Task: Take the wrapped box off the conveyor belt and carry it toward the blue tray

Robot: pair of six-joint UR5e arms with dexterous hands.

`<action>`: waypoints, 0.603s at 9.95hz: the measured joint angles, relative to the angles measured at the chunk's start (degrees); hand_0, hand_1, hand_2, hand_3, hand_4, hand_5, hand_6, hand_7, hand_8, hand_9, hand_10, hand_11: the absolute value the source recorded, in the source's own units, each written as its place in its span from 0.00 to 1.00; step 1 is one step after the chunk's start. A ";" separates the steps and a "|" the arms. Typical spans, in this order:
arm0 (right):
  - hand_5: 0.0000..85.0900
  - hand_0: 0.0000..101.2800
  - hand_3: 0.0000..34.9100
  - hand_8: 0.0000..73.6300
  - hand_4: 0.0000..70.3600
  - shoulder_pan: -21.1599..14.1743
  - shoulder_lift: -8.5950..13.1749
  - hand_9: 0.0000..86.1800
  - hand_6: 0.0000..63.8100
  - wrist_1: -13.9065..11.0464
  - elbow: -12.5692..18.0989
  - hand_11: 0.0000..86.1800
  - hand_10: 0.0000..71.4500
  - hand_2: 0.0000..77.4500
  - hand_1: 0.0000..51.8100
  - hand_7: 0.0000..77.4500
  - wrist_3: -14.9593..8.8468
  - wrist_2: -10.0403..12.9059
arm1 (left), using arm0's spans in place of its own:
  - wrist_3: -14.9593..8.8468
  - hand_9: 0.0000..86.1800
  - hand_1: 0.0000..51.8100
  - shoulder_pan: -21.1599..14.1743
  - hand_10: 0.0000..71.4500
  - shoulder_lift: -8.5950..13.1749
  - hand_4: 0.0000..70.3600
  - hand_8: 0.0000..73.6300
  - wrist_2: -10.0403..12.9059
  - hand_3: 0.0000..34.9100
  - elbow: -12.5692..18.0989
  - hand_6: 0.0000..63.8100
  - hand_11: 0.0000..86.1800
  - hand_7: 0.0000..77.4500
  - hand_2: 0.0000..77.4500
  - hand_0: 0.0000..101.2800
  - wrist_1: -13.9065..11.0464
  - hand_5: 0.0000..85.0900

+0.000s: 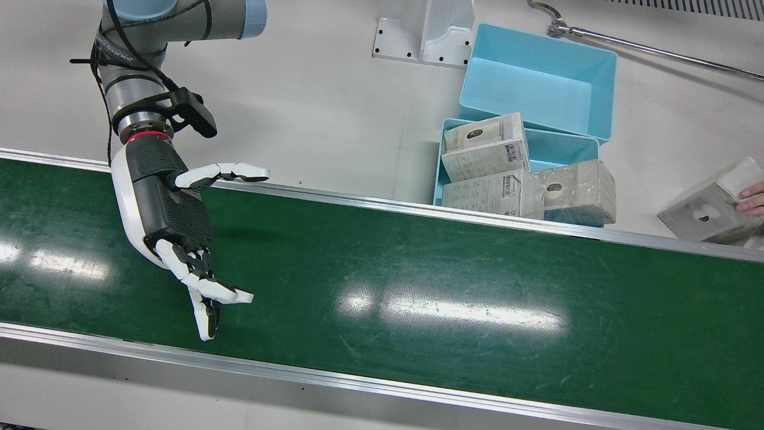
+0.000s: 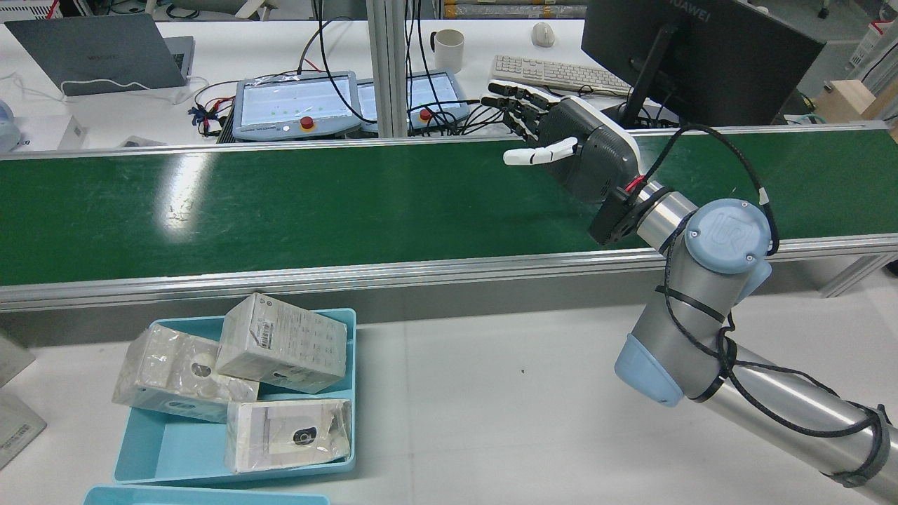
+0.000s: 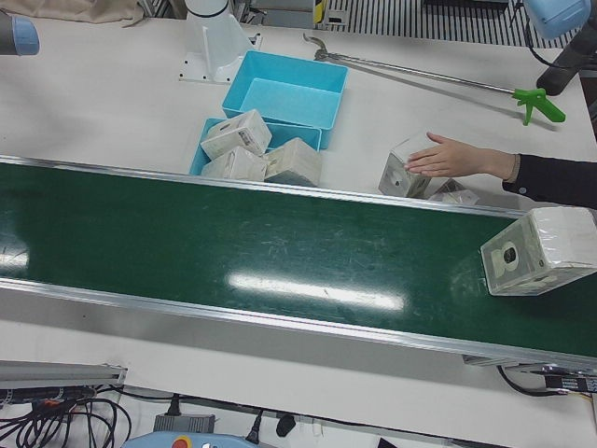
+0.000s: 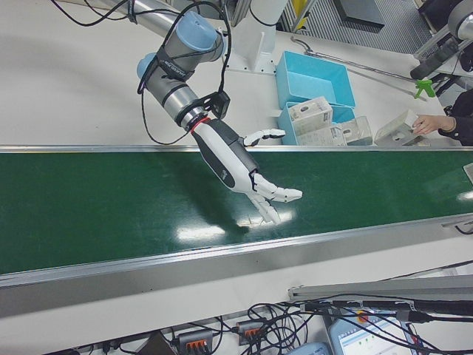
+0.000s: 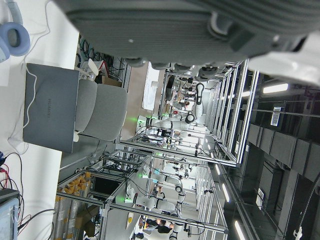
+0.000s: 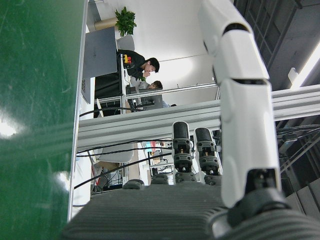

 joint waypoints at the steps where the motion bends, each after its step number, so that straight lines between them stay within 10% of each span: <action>1: 0.20 0.50 0.07 0.00 0.20 -0.30 0.20 0.06 0.11 0.33 -0.28 0.02 0.00 0.24 0.37 0.28 0.03 -0.18 | 0.00 0.00 0.00 0.00 0.01 0.00 0.00 0.01 0.00 0.00 0.00 0.00 0.00 0.01 0.01 0.00 0.00 0.01; 6: 0.22 0.52 0.01 0.00 0.20 3.49 0.31 0.06 0.12 0.26 0.63 0.02 0.00 0.23 0.40 0.24 -3.18 -3.05 | 0.00 0.00 0.00 0.00 0.00 0.00 0.00 0.01 0.00 0.00 0.00 0.00 0.00 0.01 0.01 0.00 0.00 0.01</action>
